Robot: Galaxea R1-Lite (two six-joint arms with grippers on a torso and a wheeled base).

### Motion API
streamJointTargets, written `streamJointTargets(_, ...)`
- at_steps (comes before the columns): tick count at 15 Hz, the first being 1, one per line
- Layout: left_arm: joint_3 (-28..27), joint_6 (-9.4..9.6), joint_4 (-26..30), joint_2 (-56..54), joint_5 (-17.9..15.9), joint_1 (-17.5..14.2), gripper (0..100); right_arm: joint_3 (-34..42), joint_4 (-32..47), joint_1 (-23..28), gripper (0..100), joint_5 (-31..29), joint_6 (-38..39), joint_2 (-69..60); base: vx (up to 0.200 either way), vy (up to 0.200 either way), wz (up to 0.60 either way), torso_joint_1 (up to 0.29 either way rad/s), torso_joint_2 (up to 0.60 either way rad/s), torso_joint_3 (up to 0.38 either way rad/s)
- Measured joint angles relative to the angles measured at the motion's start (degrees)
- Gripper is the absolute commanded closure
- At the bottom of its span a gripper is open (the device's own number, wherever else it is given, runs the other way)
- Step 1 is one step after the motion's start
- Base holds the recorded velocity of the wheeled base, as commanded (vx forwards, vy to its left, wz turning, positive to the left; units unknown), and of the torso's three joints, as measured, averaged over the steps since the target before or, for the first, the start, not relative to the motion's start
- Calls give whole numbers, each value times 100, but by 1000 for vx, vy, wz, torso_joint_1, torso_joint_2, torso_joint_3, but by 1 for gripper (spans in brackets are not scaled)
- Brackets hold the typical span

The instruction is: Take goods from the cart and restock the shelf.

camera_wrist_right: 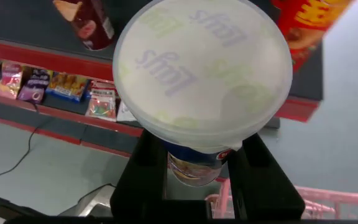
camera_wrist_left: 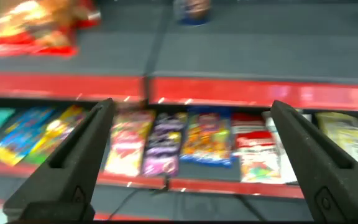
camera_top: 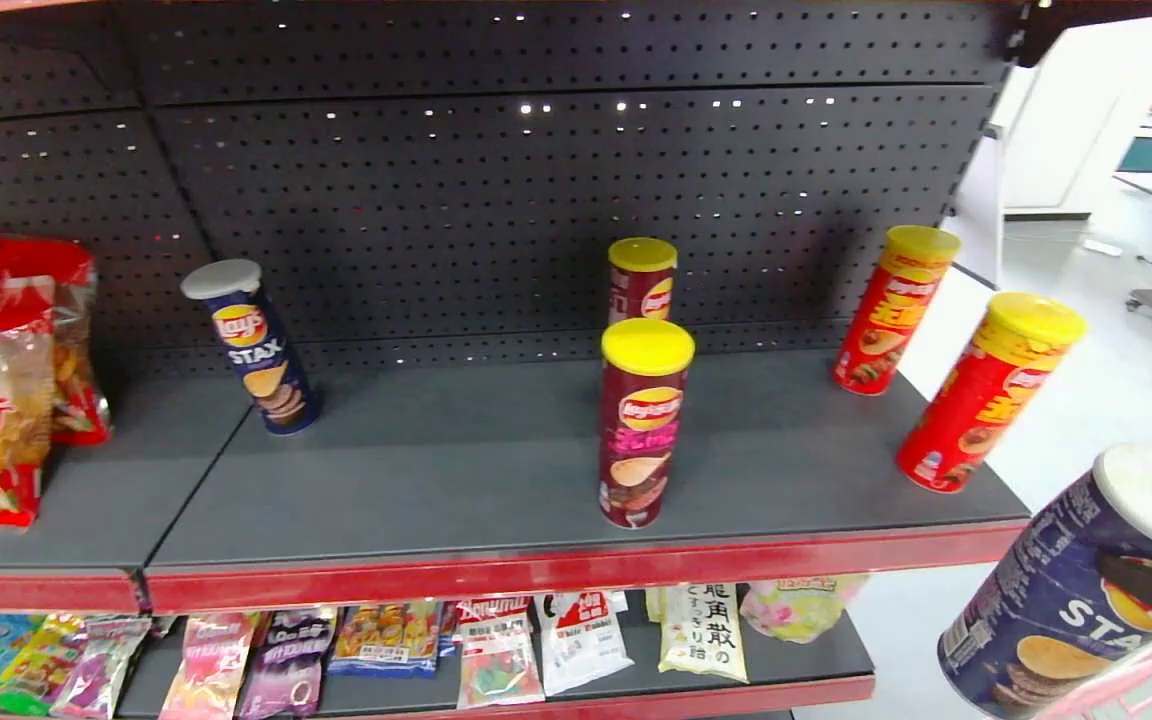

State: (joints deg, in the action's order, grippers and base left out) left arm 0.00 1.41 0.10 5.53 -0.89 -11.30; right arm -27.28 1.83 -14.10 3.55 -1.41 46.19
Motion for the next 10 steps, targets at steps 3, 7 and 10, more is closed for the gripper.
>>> streamJointTargets(3,-2,0,-2,0,2,-2,0,48,-6,33,100,-16,7,-50,0,0,0,0,0,0)
streamJointTargets(7,0,0,0,0,0,1,0,146,-5,55,100,-7,46,-247,0,0,0,0,0,0)
streamJointTargets(10,0,0,0,0,0,-2,0,278,-283,116,100,-11,195,-444,0,0,0,0,0,0)
